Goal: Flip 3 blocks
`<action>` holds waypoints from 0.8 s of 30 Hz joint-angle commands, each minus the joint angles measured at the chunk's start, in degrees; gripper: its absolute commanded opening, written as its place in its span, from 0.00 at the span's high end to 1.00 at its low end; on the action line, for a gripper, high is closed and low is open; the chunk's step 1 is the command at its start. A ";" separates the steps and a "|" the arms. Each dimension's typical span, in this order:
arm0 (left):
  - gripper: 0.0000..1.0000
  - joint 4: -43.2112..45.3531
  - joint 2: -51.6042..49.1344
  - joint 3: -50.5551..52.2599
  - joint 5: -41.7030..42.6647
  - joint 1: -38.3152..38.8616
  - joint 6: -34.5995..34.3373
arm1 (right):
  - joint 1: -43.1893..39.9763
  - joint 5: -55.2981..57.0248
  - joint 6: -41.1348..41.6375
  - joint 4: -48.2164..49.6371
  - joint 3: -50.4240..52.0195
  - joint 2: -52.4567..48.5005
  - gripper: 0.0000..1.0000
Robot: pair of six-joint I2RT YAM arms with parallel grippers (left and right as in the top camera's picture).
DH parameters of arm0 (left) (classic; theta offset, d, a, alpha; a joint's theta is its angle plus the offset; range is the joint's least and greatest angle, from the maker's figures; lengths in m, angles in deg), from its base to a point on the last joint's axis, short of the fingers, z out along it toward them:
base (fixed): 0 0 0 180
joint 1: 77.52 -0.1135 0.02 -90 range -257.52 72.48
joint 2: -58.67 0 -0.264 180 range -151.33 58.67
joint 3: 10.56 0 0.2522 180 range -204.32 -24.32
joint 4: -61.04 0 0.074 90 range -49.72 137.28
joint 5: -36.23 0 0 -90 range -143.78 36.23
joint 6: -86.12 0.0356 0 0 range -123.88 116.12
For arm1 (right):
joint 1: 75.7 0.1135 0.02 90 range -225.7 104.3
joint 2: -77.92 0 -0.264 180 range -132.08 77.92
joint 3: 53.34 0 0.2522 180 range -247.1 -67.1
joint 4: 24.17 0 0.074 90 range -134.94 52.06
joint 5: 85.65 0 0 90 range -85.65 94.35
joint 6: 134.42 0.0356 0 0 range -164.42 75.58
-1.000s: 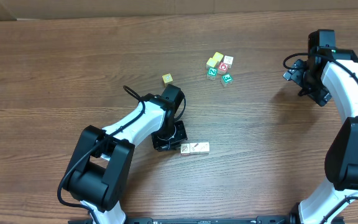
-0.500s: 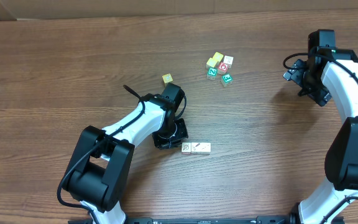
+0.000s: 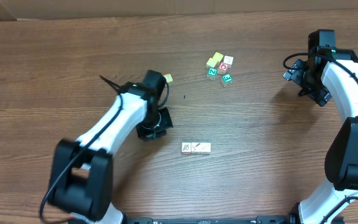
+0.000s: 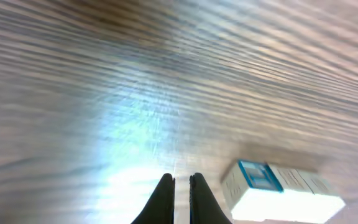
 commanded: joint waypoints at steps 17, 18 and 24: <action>0.96 -5.95 2.19 2.84 -1.20 -0.07 7.63 | 0.00 -14.84 0.42 -3.34 -0.87 1.81 0.00; 0.96 -5.46 2.19 3.61 -1.22 -0.07 7.63 | 0.00 -17.86 0.42 -5.09 -0.87 1.81 0.00; 0.96 0.22 2.19 9.79 0.07 -0.07 7.58 | 0.00 -24.96 -0.20 -14.19 -0.87 1.81 0.00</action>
